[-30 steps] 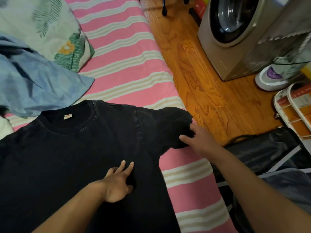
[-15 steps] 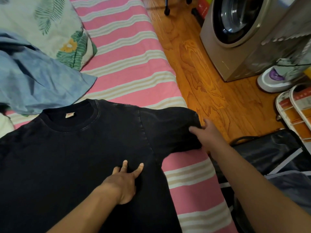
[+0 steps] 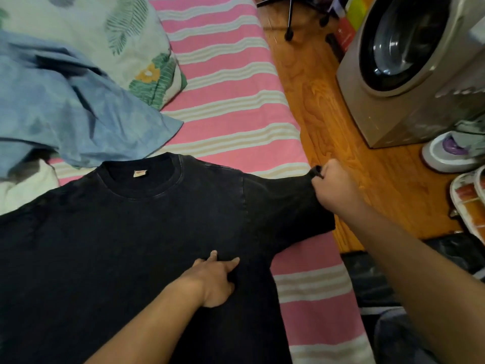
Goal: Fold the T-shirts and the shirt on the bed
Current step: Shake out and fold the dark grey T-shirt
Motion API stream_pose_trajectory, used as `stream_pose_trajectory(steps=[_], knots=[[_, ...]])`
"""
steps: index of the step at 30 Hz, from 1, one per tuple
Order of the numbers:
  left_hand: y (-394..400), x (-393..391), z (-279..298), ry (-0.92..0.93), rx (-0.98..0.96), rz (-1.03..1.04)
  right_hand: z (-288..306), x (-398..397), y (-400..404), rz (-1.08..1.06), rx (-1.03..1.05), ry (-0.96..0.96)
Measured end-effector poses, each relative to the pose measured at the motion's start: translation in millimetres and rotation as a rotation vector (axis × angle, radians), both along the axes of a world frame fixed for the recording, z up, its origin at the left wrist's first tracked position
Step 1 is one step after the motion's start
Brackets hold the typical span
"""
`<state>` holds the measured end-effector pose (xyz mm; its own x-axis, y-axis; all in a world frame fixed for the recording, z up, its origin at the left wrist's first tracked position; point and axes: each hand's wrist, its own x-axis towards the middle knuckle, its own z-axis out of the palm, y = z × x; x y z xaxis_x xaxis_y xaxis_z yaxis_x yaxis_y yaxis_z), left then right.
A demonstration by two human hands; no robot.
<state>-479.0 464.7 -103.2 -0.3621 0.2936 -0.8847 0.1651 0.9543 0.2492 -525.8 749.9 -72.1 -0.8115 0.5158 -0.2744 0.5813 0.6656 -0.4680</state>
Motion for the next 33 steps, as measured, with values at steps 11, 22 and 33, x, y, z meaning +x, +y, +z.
stream_pose_trajectory(steps=[11, 22, 33], knots=[[-62.4, -3.3, -3.0, -0.044, 0.517, 1.608, 30.9, 12.9, -89.0, 0.078, -0.493, -0.072], [-56.6, -8.9, -27.4, 0.447, 0.197, 0.498, -79.4, 341.4, -137.6, -0.092, -0.276, -0.290], [-76.4, -27.3, -41.3, 0.999, 0.236, -0.769, -69.8, 381.0, -191.9, -0.281, -0.158, -0.326]])
